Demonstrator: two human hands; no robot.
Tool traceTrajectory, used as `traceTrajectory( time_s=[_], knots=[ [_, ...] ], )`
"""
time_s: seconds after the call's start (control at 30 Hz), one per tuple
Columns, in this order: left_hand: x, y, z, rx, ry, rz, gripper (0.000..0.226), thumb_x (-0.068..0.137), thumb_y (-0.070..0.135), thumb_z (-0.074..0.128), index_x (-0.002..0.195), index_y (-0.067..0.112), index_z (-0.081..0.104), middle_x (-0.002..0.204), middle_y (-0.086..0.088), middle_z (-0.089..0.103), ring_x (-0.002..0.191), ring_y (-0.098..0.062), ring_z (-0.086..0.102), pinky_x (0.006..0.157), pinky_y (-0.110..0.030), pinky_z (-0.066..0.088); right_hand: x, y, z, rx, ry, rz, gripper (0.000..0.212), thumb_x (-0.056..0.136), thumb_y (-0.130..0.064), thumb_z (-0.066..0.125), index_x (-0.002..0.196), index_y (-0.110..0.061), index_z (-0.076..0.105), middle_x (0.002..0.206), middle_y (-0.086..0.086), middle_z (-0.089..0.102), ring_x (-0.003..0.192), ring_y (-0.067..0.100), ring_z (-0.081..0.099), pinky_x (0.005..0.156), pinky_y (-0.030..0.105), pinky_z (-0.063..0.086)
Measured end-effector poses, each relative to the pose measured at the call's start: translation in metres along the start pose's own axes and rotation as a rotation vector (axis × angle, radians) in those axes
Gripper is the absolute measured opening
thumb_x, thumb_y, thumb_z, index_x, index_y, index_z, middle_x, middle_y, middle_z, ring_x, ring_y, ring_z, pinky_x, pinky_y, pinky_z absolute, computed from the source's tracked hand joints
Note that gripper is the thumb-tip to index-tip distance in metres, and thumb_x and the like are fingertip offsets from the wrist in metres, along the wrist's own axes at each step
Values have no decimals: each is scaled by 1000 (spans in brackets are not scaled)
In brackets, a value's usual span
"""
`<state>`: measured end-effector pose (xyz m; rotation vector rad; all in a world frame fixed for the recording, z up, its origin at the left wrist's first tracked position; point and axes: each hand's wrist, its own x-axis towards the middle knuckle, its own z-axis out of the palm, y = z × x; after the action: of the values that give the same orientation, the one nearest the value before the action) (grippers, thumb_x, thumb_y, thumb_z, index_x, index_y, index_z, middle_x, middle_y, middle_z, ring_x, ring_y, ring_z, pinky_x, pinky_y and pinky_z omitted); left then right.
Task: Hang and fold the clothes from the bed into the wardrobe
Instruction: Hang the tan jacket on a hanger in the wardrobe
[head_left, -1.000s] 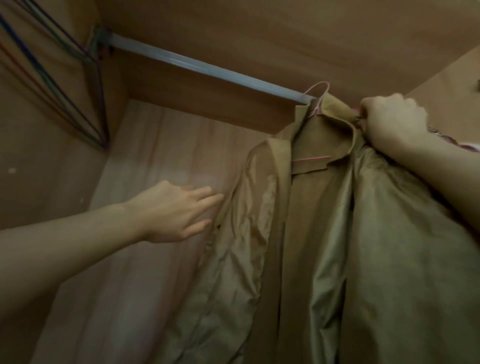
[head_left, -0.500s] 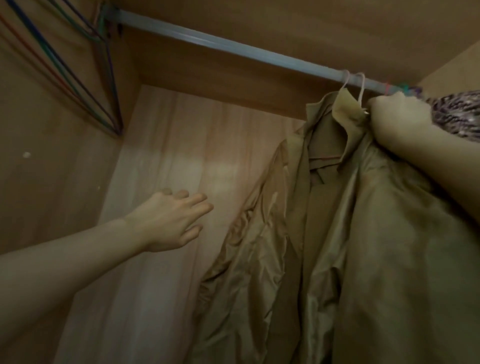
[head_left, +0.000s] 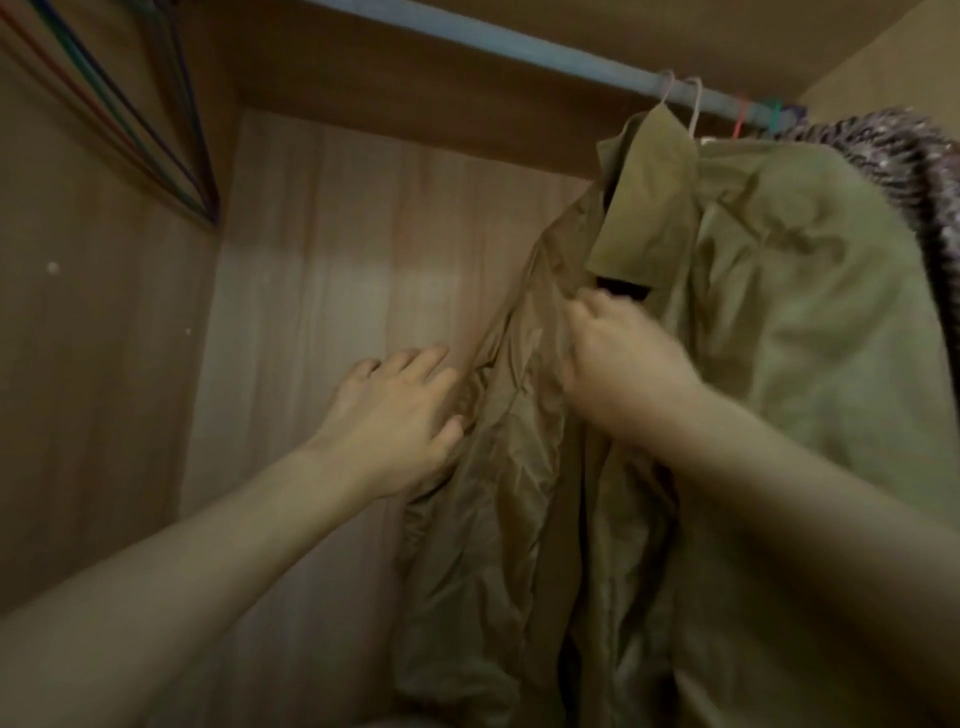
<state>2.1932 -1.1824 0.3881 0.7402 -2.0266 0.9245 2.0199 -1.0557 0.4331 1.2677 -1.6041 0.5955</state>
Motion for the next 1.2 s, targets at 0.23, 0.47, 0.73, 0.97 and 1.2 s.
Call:
traceTrajectory(
  time_s=[0.23,0.47,0.73,0.97,1.2],
  knots=[
    [-91,47,12,-176,-111,-14,65,83,53,33,142,28,44,158,2,30,143,-22,30,113,-49,32,-142,-40,41,586,-299,122,52,91,-27,59,142,-25,45,141,-9,47,128,4,43,101,8,26],
    [-161,97,20,-387,-225,18,69,88,55,33,152,37,17,163,12,-9,149,-10,-11,120,-40,6,-254,-41,35,562,-427,112,59,93,-30,56,148,-36,33,154,-24,22,139,-10,17,103,-3,8],
    [-235,174,-4,-508,-378,33,70,94,54,38,155,32,13,163,8,-12,149,-13,-14,118,-41,-1,-346,-26,-17,456,-530,97,61,96,-34,52,152,-26,27,160,-9,19,145,5,17,119,29,22],
    [-290,225,-53,-599,-480,4,66,99,52,32,156,31,8,162,8,-17,148,-12,-18,119,-40,-3,-405,-20,-74,472,-580,99,62,96,-32,54,152,-22,29,160,-5,21,147,9,17,120,36,23],
    [-314,328,-108,-686,-510,7,65,97,57,23,156,32,6,162,10,-15,148,-10,-17,119,-41,0,-488,42,-135,339,-635,190,64,99,-44,44,154,-21,22,162,-3,14,150,15,9,120,41,19]
  ],
)
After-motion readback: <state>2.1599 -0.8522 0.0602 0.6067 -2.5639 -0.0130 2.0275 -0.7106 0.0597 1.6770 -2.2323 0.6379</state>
